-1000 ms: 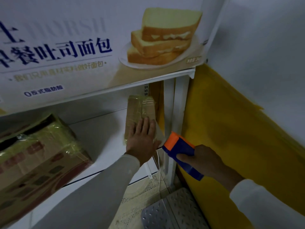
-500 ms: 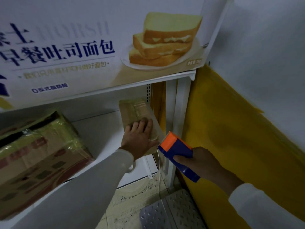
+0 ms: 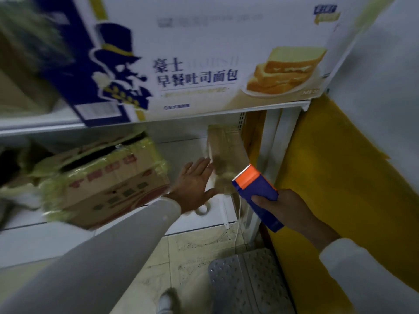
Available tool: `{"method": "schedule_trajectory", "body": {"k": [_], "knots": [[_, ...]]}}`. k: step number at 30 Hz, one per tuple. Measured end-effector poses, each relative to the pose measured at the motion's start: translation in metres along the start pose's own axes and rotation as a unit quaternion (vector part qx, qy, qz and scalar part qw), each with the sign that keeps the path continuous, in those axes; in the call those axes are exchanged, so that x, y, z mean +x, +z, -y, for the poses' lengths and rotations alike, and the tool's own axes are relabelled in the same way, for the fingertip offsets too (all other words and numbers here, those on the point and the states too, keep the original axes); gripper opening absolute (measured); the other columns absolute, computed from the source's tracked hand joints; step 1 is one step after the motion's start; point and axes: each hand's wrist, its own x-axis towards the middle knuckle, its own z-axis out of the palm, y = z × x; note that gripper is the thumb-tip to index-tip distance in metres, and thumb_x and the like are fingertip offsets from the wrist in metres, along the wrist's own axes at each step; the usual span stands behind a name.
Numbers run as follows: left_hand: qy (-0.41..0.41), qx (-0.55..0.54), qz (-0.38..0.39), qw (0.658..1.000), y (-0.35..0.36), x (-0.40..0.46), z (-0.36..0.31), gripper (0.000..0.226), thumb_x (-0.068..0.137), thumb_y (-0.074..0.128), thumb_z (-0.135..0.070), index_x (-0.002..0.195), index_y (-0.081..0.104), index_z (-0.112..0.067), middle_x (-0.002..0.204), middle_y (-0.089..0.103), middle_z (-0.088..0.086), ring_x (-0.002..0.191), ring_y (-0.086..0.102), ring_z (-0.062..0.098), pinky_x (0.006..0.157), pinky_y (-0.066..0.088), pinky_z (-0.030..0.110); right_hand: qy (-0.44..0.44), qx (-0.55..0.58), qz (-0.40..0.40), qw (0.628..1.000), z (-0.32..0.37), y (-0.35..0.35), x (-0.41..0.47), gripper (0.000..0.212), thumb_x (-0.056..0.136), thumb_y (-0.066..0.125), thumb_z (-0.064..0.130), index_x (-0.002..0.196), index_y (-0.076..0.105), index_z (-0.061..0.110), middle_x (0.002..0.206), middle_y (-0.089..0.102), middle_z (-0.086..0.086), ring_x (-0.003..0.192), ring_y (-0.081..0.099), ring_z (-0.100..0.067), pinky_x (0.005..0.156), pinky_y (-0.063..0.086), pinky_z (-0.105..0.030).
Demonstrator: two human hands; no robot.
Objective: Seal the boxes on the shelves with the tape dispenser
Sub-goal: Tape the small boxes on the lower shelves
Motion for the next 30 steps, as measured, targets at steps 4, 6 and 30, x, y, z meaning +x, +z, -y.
{"method": "schedule_trajectory", "body": {"k": [4,6,30], "knots": [[-0.049,0.007,0.010,0.999,-0.020,-0.052,0.032,0.075,0.095,0.032,-0.059,0.152,0.012,-0.016,0.161,0.008,0.005,0.147,0.007,0.021,0.118,0.007,0.040,-0.016,-0.045,0.020,0.999,0.034,0.029,-0.005,0.035,0.083,0.073,0.050,0.070,0.062,0.018,0.054,0.061,0.008,0.054,0.057,-0.008,0.053,0.036,-0.020],[-0.069,0.009,-0.009,0.998,-0.028,-0.076,0.050,0.073,0.094,0.036,-0.058,0.151,0.018,-0.016,0.159,0.014,0.005,0.146,0.013,0.021,0.117,0.012,0.041,-0.030,-0.042,0.034,0.998,0.054,0.046,-0.007,0.030,0.084,0.072,0.049,0.077,0.063,0.022,0.059,0.063,0.009,0.059,0.059,-0.009,0.056,0.036,-0.021],[-0.201,-0.034,0.072,0.976,-0.031,-0.192,0.253,0.102,0.080,0.055,-0.065,0.149,-0.010,-0.027,0.159,-0.015,0.003,0.146,-0.014,0.029,0.110,0.009,0.068,-0.019,-0.011,0.004,1.000,0.170,0.218,-0.054,0.032,0.083,0.073,0.050,0.086,0.065,0.020,0.069,0.071,0.009,0.061,0.067,-0.003,0.053,0.045,-0.010]]}}
